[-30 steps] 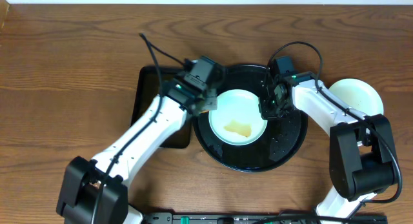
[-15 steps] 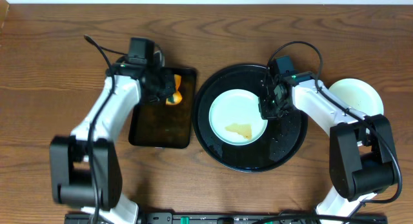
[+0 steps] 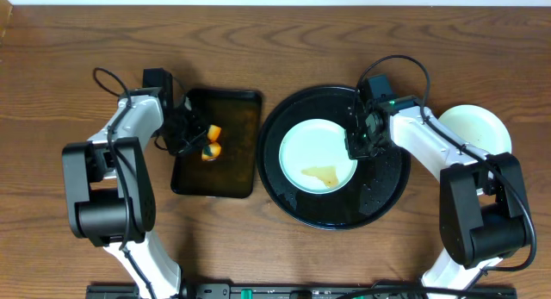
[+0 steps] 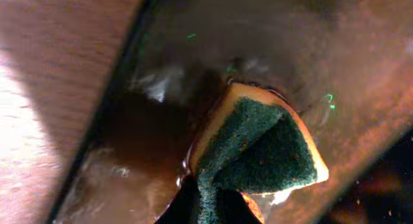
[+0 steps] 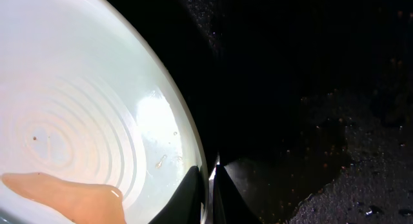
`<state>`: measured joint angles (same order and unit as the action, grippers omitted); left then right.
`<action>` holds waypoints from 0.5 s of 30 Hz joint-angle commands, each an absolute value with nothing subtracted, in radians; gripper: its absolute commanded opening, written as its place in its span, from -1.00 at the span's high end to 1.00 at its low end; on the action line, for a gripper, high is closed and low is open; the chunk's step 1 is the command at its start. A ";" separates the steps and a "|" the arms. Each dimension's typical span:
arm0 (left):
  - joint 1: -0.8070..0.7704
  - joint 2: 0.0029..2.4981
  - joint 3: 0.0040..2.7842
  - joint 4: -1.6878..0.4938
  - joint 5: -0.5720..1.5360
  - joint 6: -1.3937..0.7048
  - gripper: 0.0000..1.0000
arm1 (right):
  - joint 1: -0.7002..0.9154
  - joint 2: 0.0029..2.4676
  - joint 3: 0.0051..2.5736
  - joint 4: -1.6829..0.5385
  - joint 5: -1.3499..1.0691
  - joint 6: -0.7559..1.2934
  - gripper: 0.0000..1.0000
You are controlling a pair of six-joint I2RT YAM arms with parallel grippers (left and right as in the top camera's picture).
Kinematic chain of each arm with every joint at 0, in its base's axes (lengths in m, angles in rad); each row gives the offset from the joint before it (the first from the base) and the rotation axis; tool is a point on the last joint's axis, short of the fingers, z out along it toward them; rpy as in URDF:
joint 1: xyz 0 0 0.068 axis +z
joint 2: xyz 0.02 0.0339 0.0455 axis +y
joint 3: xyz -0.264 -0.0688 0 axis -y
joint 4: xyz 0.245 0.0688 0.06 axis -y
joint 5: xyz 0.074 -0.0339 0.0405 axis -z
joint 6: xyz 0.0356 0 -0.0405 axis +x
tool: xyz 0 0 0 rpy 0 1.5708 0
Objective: Clean dirty plates on tray and stack at the side
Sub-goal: 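Return the sponge to the black tray and rub it there with left gripper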
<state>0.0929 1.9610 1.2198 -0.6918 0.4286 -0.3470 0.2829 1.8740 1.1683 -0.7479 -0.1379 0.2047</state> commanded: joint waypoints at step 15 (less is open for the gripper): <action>-0.151 1.977 1.212 -0.715 -0.109 -0.388 0.85 | 0.289 1.859 1.163 -0.751 -0.128 0.208 0.88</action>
<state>-0.1333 1.9446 1.2278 -0.6857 0.2432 -0.2028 0.2829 1.8740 1.1683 -0.7483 -0.1375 0.2047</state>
